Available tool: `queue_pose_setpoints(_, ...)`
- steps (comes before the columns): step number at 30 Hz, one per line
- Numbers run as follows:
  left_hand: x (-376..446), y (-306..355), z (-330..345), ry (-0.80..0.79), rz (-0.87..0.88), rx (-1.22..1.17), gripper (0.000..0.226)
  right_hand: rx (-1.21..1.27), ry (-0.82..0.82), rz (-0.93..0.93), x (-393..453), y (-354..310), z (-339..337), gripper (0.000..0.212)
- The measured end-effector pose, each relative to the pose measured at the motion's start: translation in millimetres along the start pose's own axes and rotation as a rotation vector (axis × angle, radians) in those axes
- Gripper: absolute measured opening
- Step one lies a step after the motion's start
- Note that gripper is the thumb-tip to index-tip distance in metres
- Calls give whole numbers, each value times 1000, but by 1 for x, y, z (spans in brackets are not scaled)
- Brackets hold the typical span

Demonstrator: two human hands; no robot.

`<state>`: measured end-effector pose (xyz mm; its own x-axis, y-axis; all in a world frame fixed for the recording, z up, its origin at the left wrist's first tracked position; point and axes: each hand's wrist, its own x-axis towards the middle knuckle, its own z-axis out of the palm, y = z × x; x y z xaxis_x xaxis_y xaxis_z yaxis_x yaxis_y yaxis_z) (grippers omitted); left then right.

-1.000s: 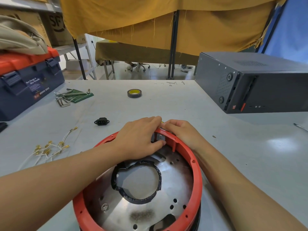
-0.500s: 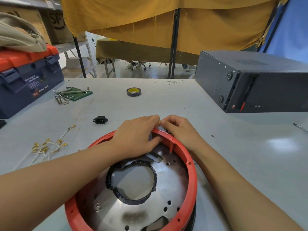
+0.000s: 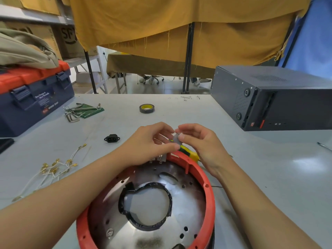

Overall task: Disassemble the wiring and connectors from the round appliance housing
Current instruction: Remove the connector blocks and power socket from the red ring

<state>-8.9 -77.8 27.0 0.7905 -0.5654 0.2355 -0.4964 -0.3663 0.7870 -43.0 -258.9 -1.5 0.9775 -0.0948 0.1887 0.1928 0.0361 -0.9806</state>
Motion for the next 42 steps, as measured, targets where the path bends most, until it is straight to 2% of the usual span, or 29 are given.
queue_pose_setpoints(3, 2, 1, -6, 32, -31, -162, 33, -27, -23, -69, -1, -2, 5, 24)
queue_pose_setpoints(10, 1, 1, -12, 41, 37, -98, 41, -85, -83, -118, -3, -4, 8, 26)
queue_pose_setpoints(14, 3, 1, -27, 73, 35, -150, 40, -184, -137, -66, -2, -3, 9, 34)
queue_pose_setpoints(21, -6, -33, -78, 160, -152, -197, 32, -182, -265, 93, -4, 2, 11, 25)
queue_pose_setpoints(24, -5, -49, -92, 205, -193, -44, 28, -162, -261, 132, -3, 2, 10, 21)
queue_pose_setpoints(27, 3, -61, -97, 105, -181, 230, 26, -185, -259, 142, -2, 1, 10, 20)
queue_pose_setpoints(29, 10, -70, -92, 54, -170, 291, 24, -193, -256, 141, -2, 0, 10, 20)
queue_pose_setpoints(33, 17, -89, -75, 89, -127, 350, 22, -193, -251, 144, -2, 0, 9, 20)
queue_pose_setpoints(35, 17, -99, -72, 50, -104, 446, 21, -193, -251, 147, -2, -1, 9, 20)
queue_pose_setpoints(38, 20, -110, -74, -61, -64, 661, 29, -190, -246, 151, -2, 0, 10, 20)
queue_pose_setpoints(40, 23, -113, -78, -83, -54, 810, 36, -181, -243, 154, -2, 0, 10, 20)
queue_pose_setpoints(42, 25, -114, -79, -80, -50, 845, 40, -185, -248, 152, -2, -1, 10, 20)
